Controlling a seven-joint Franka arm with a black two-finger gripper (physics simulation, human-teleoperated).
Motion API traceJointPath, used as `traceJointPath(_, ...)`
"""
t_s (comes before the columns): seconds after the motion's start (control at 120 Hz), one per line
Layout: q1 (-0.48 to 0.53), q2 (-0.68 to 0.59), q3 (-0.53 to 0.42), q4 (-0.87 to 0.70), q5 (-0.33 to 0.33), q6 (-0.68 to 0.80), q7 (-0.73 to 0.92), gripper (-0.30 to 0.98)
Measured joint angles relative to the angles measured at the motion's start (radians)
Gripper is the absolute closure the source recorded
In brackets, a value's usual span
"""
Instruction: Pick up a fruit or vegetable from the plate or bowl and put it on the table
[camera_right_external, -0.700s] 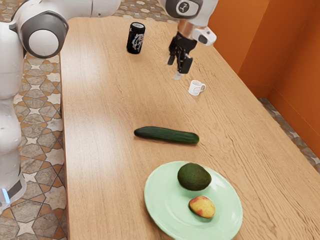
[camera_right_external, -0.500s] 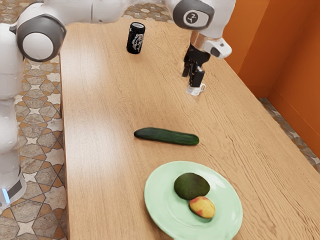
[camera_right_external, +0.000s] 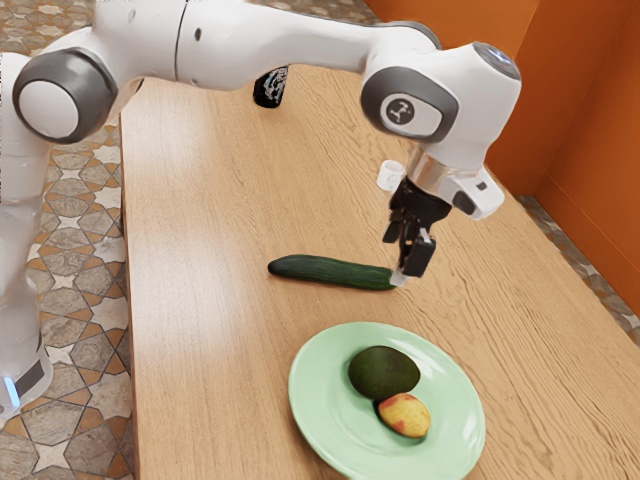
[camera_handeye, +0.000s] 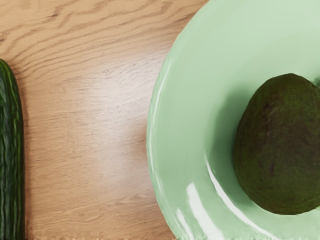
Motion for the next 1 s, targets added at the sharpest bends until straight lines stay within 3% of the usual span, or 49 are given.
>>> traceJointPath(0.217, 0.021, 0.043, -0.034, 0.000, -0.091, 0.036, -0.072, 0.00)
traceJointPath(0.292, 0.070, 0.036, -0.055, -0.005, -0.122, 0.049, -0.085, 0.00)
traceJointPath(0.442, 0.102, 0.037, -0.095, -0.027, -0.057, 0.073, -0.090, 0.00)
traceJointPath(0.65, 0.105, 0.041, -0.160, -0.045, -0.032, 0.098, -0.095, 0.00)
traceJointPath(0.817, 0.098, 0.031, -0.175, -0.068, -0.097, 0.109, -0.097, 0.00)
traceJointPath(1.0, 0.085, -0.117, -0.163, -0.280, -0.124, 0.135, -0.095, 0.00)
